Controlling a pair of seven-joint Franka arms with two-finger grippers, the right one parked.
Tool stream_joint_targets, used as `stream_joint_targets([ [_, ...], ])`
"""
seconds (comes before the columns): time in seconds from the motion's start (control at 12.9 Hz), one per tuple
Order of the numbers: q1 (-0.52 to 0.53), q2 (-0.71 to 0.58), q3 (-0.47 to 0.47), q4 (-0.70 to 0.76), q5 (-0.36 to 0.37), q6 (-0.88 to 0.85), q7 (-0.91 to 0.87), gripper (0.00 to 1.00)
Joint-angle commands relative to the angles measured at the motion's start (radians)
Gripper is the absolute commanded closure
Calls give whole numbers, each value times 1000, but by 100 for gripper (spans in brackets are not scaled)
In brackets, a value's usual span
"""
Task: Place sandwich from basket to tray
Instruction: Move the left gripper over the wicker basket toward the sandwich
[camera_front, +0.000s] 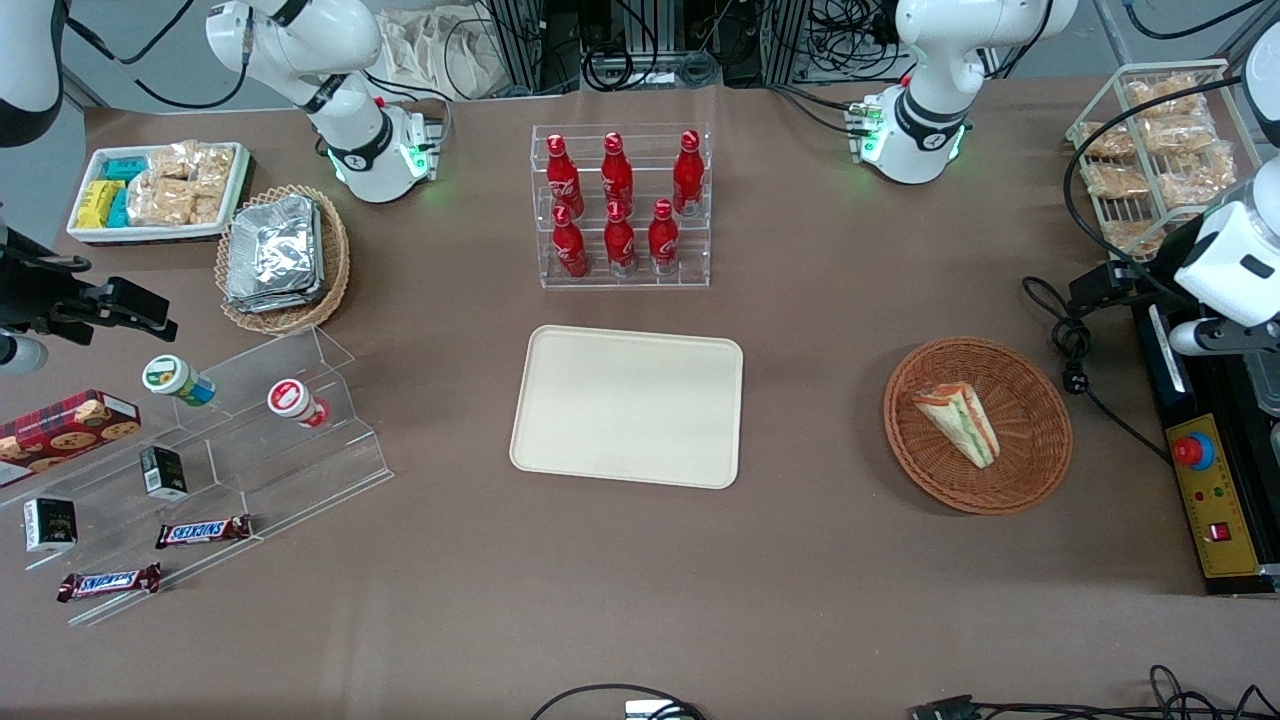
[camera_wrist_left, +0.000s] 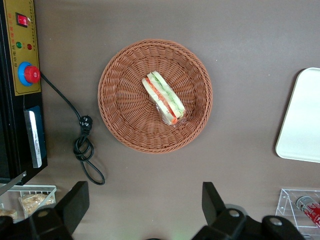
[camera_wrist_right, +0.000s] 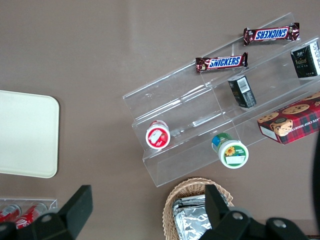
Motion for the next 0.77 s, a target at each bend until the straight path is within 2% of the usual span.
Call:
stream_joint_targets([
  [0.0,1,-4,-1,-9,-8,5,-3,0],
  [0.7,35,62,1,-10,-20,71,-7,0],
])
